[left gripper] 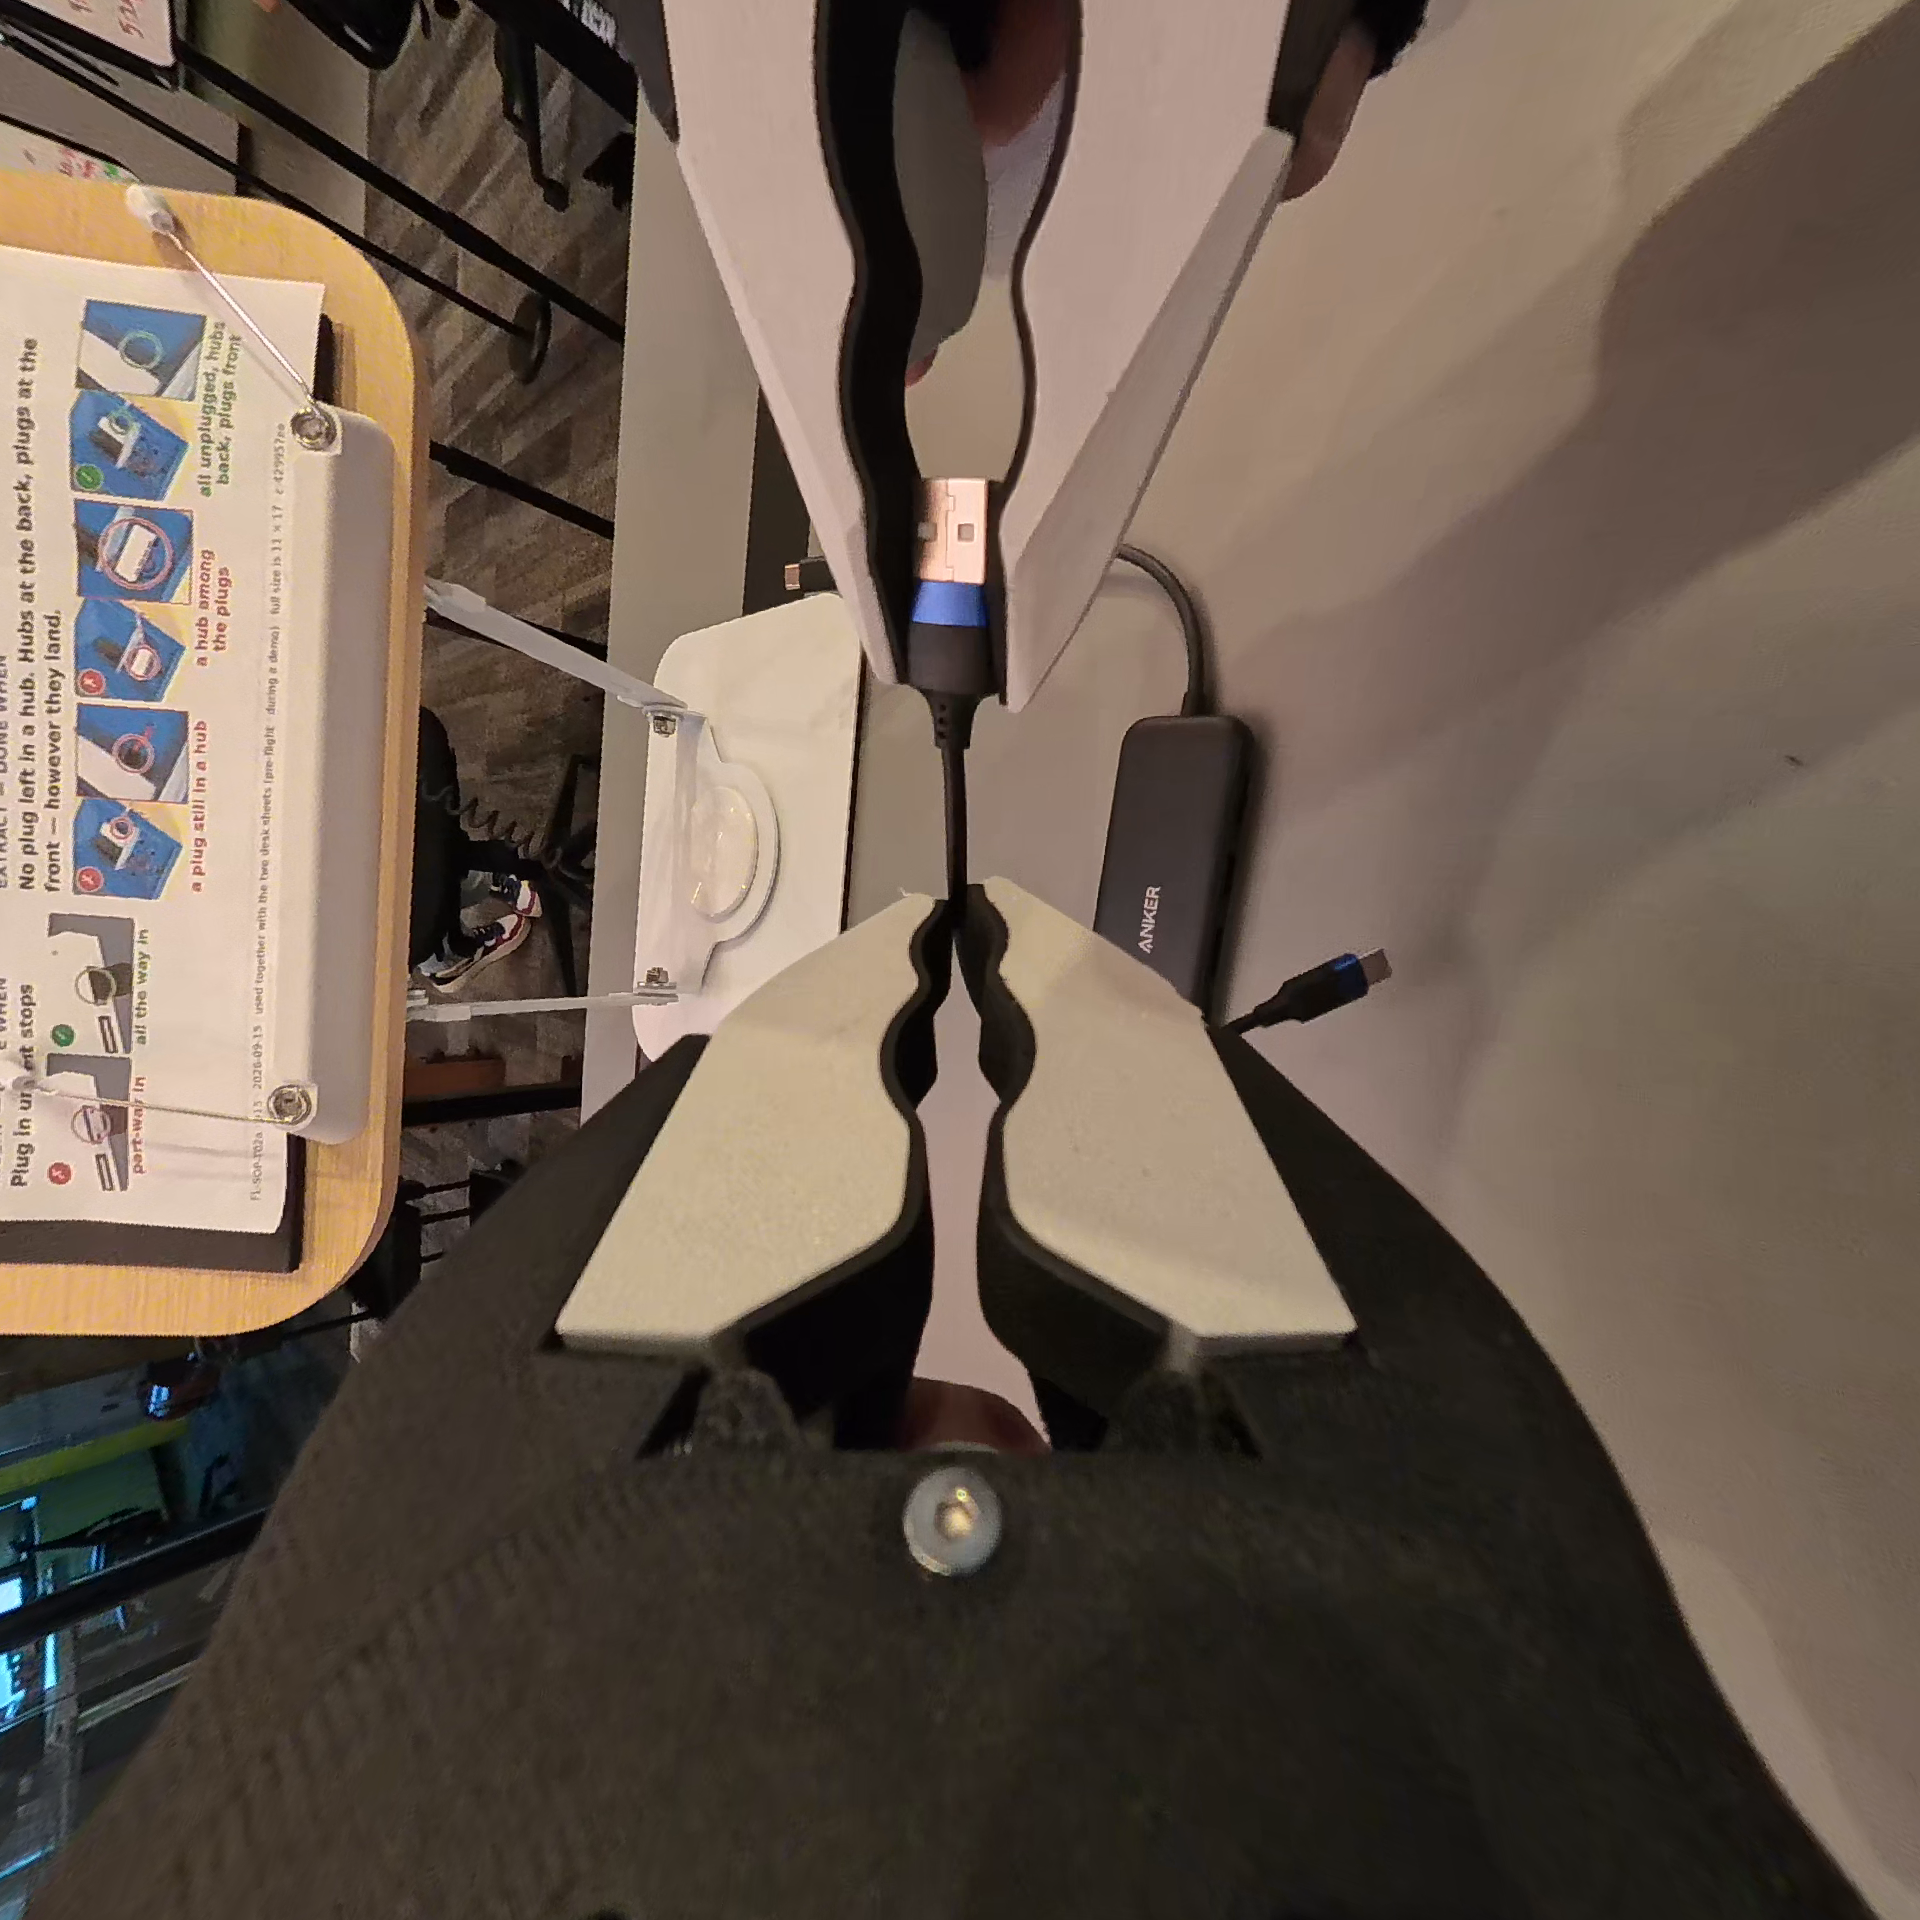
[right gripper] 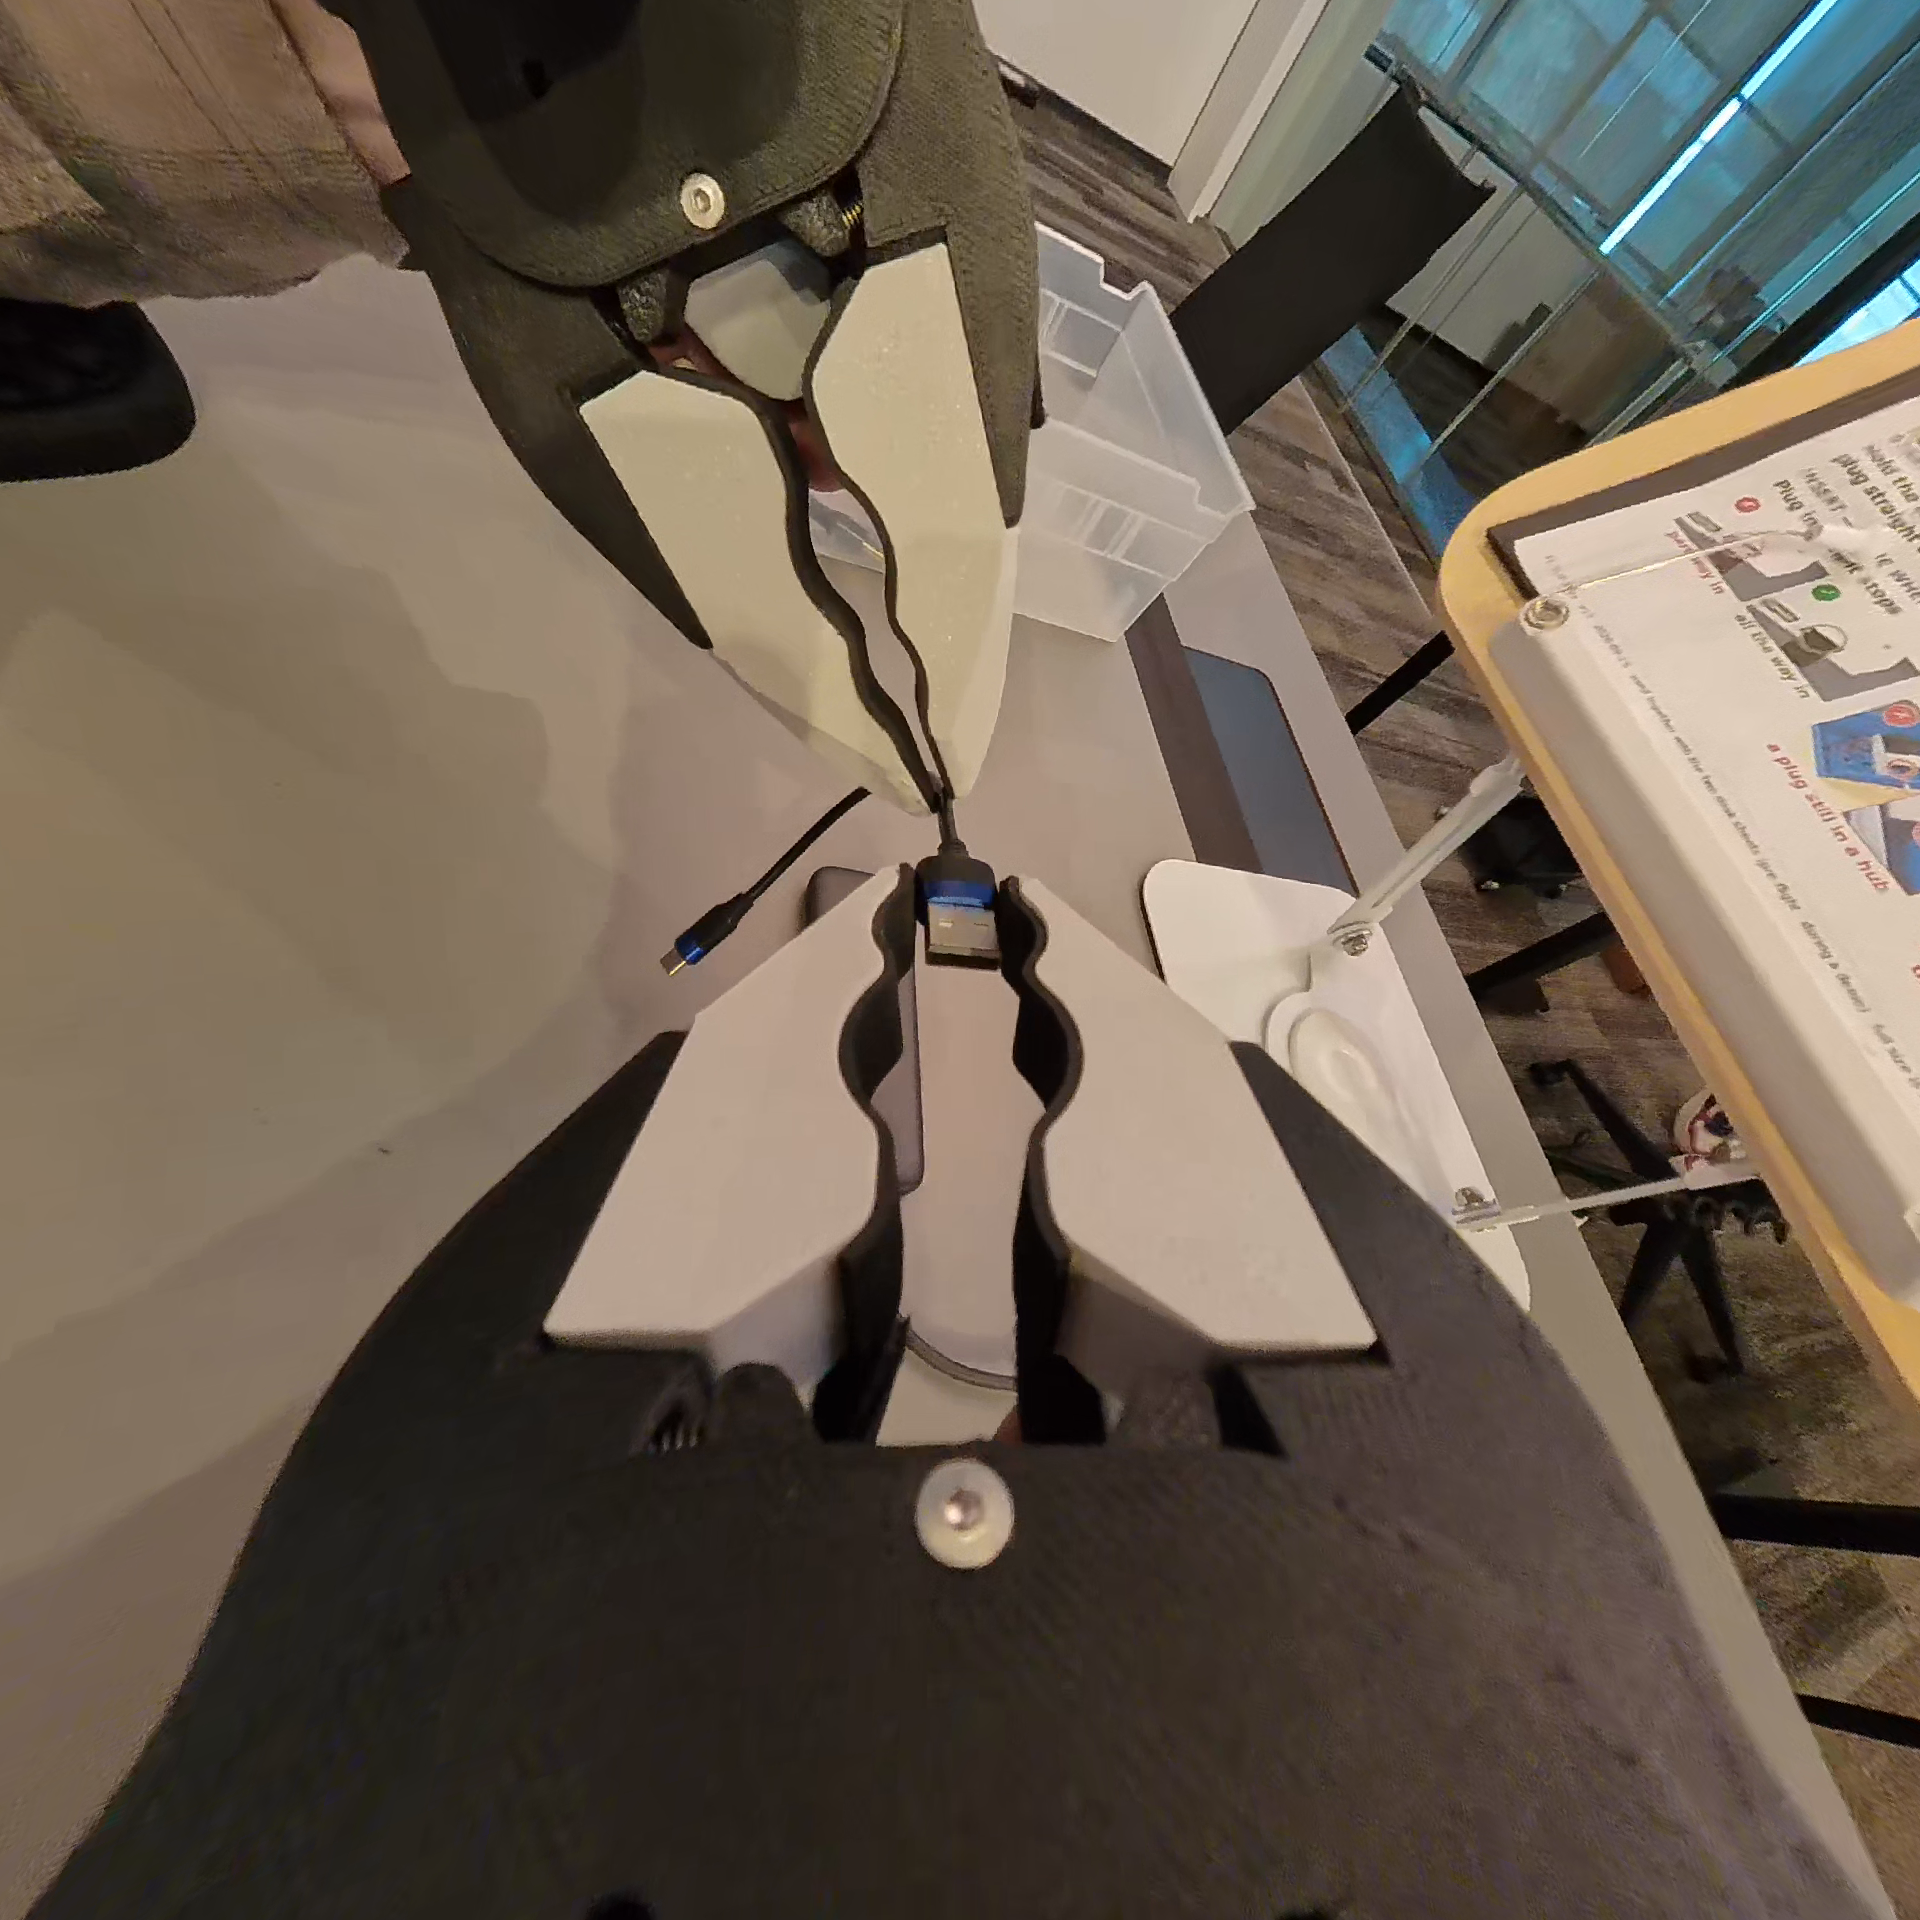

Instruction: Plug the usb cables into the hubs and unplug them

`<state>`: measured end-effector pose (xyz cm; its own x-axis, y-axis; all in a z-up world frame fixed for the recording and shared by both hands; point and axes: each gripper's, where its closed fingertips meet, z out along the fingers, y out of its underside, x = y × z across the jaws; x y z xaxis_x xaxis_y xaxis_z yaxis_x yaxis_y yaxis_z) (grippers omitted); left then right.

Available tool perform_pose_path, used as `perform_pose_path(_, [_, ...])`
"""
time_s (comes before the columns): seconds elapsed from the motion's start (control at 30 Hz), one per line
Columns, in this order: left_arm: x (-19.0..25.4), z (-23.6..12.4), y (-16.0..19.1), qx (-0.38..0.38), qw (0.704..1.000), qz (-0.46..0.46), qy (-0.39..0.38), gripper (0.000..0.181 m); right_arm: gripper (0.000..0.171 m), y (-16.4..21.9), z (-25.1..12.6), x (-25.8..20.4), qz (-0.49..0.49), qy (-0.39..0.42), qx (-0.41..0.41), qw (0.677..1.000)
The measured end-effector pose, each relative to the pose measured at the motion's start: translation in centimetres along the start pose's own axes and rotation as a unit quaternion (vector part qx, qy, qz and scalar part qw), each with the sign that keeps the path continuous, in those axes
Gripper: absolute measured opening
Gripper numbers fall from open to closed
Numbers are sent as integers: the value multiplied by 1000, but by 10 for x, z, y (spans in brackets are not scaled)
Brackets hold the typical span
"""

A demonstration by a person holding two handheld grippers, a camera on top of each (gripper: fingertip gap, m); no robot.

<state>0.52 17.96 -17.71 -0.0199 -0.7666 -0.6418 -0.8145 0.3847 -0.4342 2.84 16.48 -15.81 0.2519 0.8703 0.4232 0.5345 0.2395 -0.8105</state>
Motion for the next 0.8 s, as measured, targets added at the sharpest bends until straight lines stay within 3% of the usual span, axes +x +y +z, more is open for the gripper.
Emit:
perform_pose_path(0.2, [0, -1, 1, -1, 1000, 3, 0, 3, 20, -1, 1, 0, 4, 2, 1, 1000])
perform_pose_path(0.63, [-12, -3, -3, 17, 999, -5, -36, 3, 13, -2, 1, 7, 44, 8, 14, 999])
perform_pose_path(0.8, [-33, -14, -19, 55, 992, 12, -117, 40, 13, -13, -7, 24, 166, 1, 80, 983])
